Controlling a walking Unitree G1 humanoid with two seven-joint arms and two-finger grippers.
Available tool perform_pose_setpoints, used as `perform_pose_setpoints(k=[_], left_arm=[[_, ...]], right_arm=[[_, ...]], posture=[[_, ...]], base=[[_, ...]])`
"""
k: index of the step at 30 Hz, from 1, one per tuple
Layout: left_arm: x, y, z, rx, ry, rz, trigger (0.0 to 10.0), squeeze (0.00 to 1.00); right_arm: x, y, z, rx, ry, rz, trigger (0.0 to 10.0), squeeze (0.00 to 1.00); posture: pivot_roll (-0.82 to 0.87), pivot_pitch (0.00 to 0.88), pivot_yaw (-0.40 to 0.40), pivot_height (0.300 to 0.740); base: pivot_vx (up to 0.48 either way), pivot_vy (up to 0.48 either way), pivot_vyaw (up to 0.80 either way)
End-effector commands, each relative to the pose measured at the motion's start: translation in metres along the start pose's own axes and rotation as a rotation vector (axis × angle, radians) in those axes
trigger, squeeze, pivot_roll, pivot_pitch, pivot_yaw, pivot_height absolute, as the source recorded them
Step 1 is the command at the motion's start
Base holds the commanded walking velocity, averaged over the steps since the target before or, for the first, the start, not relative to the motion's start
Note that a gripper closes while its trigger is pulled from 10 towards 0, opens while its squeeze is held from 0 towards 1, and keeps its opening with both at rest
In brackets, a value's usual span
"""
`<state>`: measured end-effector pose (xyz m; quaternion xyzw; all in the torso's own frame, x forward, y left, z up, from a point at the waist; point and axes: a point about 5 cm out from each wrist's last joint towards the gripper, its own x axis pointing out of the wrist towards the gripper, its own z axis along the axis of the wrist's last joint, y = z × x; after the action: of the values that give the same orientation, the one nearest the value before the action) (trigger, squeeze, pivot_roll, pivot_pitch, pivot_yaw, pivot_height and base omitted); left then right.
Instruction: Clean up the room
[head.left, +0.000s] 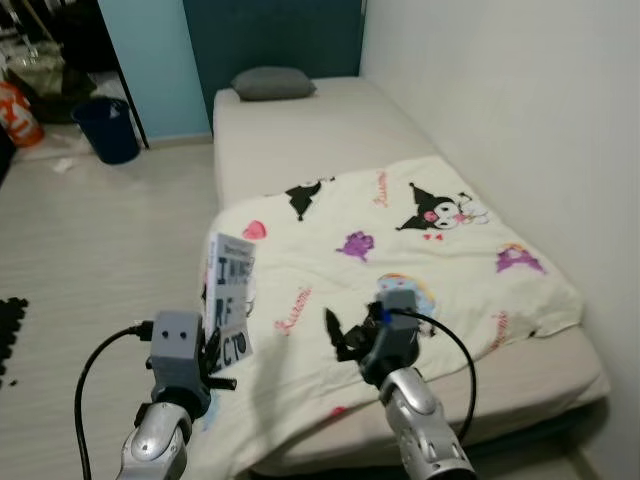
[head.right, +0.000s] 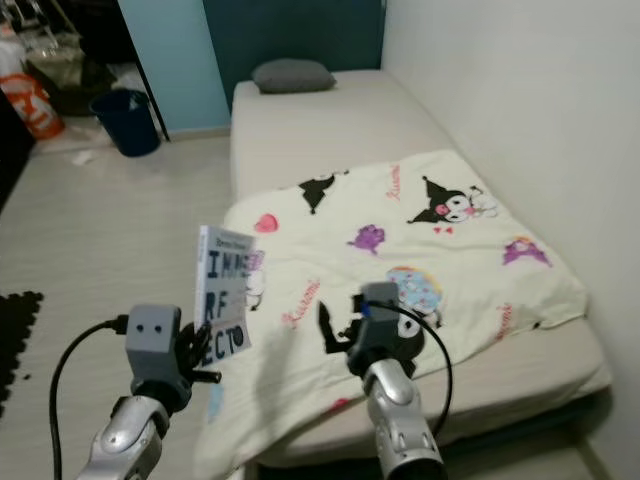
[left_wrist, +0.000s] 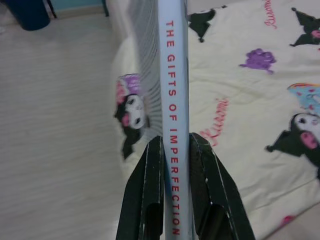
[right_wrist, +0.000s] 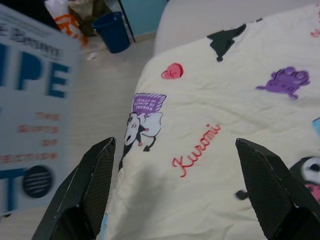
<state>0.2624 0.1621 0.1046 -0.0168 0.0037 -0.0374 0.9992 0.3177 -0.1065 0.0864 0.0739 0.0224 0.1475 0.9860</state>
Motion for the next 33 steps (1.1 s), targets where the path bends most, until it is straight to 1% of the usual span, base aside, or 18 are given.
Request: perform_pose_setpoints(k=[1,28,29,31,33], left_arm=[[-0.0016,0.0021,0.0033,-0.003,-0.015,0.005,10.0,0.0],[-0.0017,0.0072,0.006,0.001,-0.013,0.017,10.0,0.0],[-0.0016,0.0072,0.0067,0.014,-0.014,0.016,10.0,0.0],[-0.0014,0.0075,0.007,0.04,-0.009,0.02,10.0,0.0],[-0.0012,0.0079,0.0058,0.027,0.006,0.029,10.0,0.0]], right_arm=[[-0.0025,-0.0019,-0.0044,0.014,0.011,-0.014,10.0,0.0],[-0.0002,0.0032,-0.0059,0.026,0.013,-0.006,10.0,0.0],[-0.0001,0.0031,-0.006,0.027,0.013,-0.006,10.0,0.0],[0.0001,0.0032,-0.006,0.029,0.012,-0.007,10.0,0.0],[0.0005,0.0034,-0.0058,0.031,0.01,-0.008,10.0,0.0]], posture=[[0.06,0.178,0.014,0.74],[0.07,0.183,0.017,0.74],[0.07,0.181,0.018,0.74],[0.08,0.18,0.02,0.74],[0.08,0.179,0.022,0.74]], base=[[0.0,0.416,0.0],[0.0,0.414,0.0],[0.0,0.0,0.0],[0.0,-0.48,0.0],[0.0,-0.48,0.0]])
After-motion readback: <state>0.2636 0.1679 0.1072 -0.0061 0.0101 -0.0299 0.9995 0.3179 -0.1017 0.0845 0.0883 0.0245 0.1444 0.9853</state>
